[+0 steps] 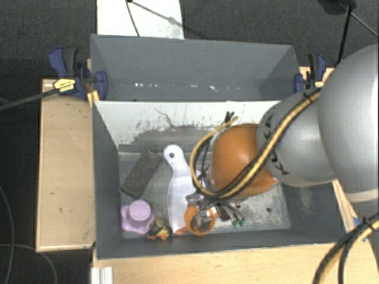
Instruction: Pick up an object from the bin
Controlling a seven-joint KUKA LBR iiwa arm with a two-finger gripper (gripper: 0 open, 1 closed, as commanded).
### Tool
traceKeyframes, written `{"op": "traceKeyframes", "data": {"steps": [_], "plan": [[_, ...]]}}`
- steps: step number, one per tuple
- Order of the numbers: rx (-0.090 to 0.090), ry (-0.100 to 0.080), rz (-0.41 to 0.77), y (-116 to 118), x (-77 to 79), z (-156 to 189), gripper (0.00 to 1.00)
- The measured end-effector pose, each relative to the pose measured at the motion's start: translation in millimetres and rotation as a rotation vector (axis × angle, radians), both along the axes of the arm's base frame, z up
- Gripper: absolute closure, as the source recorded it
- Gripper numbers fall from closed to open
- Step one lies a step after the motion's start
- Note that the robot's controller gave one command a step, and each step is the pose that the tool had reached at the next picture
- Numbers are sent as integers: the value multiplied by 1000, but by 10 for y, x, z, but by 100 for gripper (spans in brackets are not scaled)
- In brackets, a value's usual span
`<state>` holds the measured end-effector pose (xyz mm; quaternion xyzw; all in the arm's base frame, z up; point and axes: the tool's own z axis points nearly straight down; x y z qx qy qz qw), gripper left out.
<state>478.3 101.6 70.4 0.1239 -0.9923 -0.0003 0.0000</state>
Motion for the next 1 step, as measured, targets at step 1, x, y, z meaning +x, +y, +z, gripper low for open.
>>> {"op": "traceKeyframes", "data": {"steps": [1], "plan": [[0, 0, -1, 0, 0, 0, 100]]}}
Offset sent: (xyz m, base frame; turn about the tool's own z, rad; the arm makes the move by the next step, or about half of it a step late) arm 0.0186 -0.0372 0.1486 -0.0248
